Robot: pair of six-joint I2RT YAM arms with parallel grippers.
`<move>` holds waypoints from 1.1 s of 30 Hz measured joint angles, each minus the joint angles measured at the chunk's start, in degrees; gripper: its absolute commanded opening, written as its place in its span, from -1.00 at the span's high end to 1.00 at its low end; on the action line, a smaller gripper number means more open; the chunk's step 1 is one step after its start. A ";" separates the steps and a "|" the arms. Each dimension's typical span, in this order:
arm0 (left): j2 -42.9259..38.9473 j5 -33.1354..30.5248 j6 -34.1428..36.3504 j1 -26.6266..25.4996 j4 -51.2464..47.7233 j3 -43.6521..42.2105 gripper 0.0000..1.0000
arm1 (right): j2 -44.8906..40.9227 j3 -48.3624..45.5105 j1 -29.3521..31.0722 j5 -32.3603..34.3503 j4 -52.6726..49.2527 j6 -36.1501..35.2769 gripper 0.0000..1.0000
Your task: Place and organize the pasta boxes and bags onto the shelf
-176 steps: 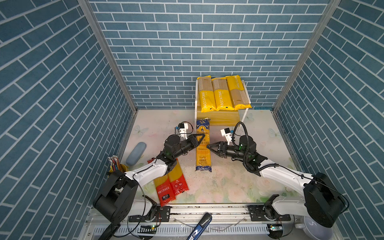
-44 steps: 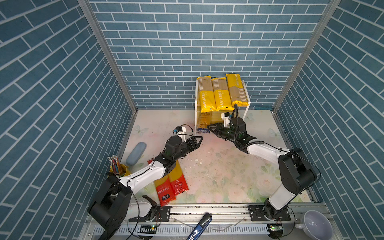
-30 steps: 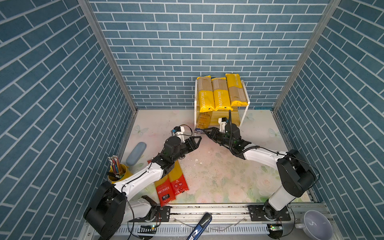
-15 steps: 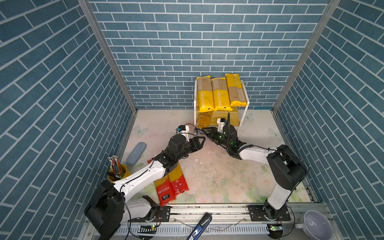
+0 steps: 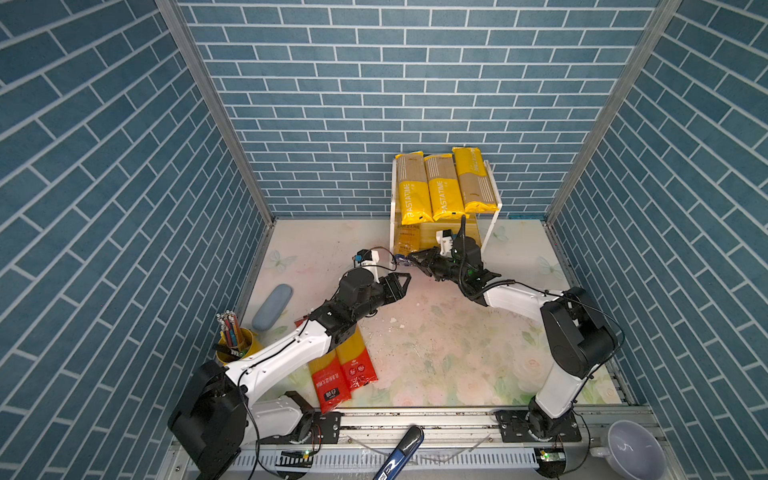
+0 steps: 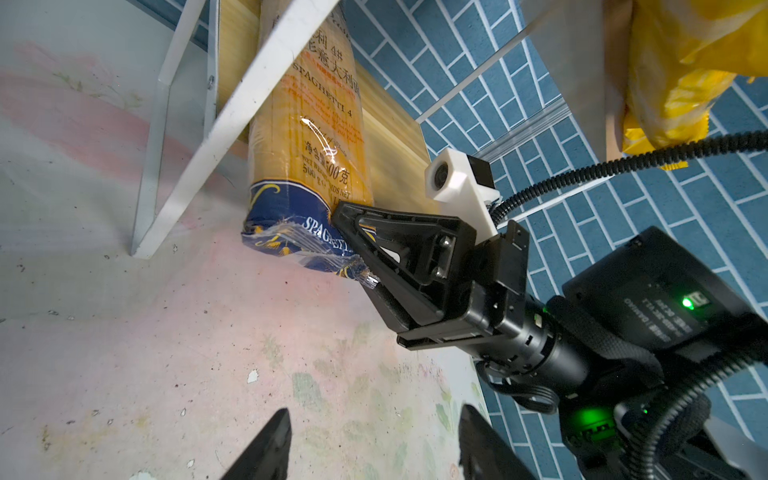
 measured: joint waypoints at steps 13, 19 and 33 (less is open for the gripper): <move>0.09 0.20 0.22 -0.15 0.11 0.00 -0.30 | 0.37 10.47 -3.63 -8.52 -23.19 -14.75 1.00; -0.07 0.35 0.42 -0.15 0.87 -0.04 -0.30 | 0.35 10.47 -4.02 -8.81 -24.00 -16.35 1.00; -0.92 1.60 0.87 -0.15 3.85 -2.27 -0.31 | -0.66 4.55 -3.67 -4.87 -11.74 -7.13 1.00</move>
